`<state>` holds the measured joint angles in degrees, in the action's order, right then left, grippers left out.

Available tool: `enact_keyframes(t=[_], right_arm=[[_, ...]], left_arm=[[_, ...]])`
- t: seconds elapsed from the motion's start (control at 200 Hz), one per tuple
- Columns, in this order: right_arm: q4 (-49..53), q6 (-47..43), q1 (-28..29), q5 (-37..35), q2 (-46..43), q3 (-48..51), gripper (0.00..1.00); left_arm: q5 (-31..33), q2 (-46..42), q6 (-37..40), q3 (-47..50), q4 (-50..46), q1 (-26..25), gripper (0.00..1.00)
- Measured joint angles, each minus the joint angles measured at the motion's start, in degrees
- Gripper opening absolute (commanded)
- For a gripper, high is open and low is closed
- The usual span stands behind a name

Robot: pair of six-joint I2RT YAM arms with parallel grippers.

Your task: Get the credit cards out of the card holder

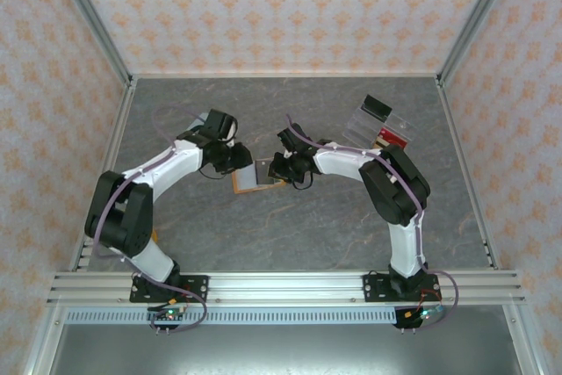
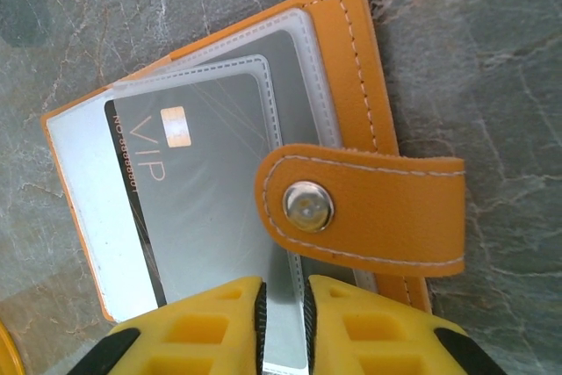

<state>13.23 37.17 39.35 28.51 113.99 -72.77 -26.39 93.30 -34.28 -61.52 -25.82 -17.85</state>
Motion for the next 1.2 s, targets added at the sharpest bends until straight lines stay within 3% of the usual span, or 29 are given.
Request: enact_keyframes(t=[0.37, 1.201], right_arm=[[0.96, -1.27, 0.00, -0.26, 1.09, -1.33, 0.12], [2.01, -1.90, 0.00, -0.46, 1.90, -2.47, 0.07]], left_arm=[[-6.27, 7.34, 1.36, 0.20, 4.20, 0.66, 0.24], [-16.94, 11.89, 2.45, 3.15, 10.91, 4.79, 0.19]])
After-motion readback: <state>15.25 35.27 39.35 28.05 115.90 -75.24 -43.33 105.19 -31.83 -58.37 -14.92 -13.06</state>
